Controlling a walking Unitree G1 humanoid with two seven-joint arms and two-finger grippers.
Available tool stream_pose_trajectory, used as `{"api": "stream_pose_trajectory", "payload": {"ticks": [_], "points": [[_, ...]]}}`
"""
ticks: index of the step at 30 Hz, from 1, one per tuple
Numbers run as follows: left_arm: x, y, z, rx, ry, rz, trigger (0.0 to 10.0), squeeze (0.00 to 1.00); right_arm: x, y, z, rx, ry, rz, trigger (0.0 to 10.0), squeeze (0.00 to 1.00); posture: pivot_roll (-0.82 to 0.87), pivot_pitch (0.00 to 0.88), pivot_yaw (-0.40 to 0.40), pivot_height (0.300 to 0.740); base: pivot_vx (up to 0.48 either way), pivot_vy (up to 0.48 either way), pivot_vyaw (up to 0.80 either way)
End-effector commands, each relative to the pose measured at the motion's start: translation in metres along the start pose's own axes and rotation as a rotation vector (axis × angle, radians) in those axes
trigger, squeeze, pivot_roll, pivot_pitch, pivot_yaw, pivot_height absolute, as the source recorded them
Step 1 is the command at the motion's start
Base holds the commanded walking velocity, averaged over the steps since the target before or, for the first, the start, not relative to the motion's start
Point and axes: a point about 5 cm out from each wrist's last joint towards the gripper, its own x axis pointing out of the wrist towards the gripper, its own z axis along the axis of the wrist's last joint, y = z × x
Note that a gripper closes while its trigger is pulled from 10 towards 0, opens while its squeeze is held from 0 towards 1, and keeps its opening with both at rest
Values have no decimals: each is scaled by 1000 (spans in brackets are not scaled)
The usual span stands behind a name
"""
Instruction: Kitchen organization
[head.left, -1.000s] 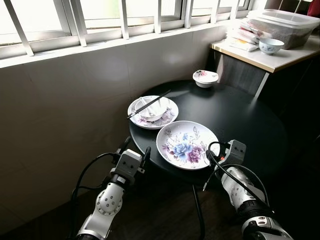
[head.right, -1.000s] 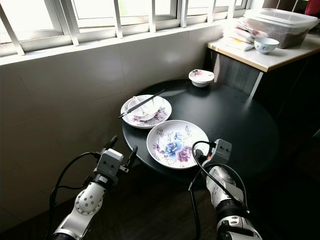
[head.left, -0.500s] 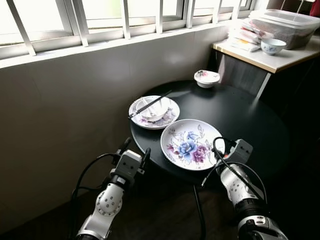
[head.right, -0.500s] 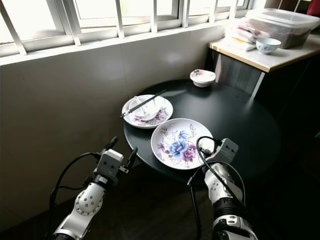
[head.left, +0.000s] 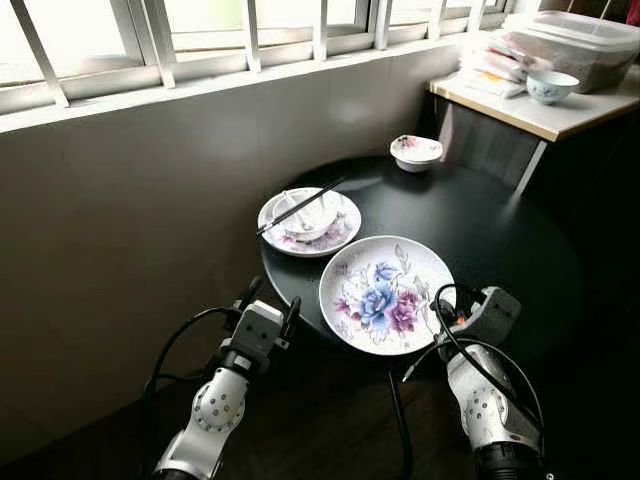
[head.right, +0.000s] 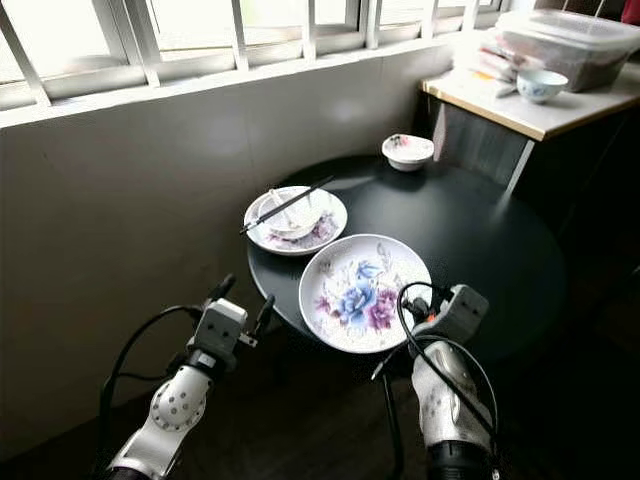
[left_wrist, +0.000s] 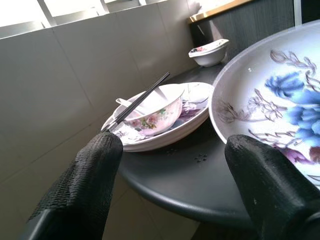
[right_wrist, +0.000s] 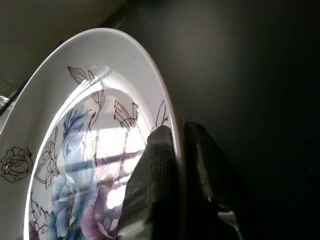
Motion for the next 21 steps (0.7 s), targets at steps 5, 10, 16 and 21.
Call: {"api": "stream_pose_trajectory", "payload": {"ticks": [5, 10, 16, 21], "points": [[-18, 10, -9, -23, 55, 73, 10000, 0, -12, 25, 15, -100, -122, 200, 0, 0, 38, 0, -4, 740, 0, 0, 0], [-36, 26, -17, -59, 119, 191, 10000, 0, -19, 34, 13, -201, -143, 285, 0, 0, 52, 0, -7, 740, 0, 62, 0], [-44, 35, -21, -83, 155, 258, 10000, 0, -20, 37, 7, -367, -154, 328, 0, 0, 66, 0, -15, 740, 0, 480, 724], [-43, 32, -19, -86, 163, 256, 10000, 0, -22, 48, 3, -499, -171, 433, 0, 0, 70, 0, -20, 740, 0, 480, 800]]}}
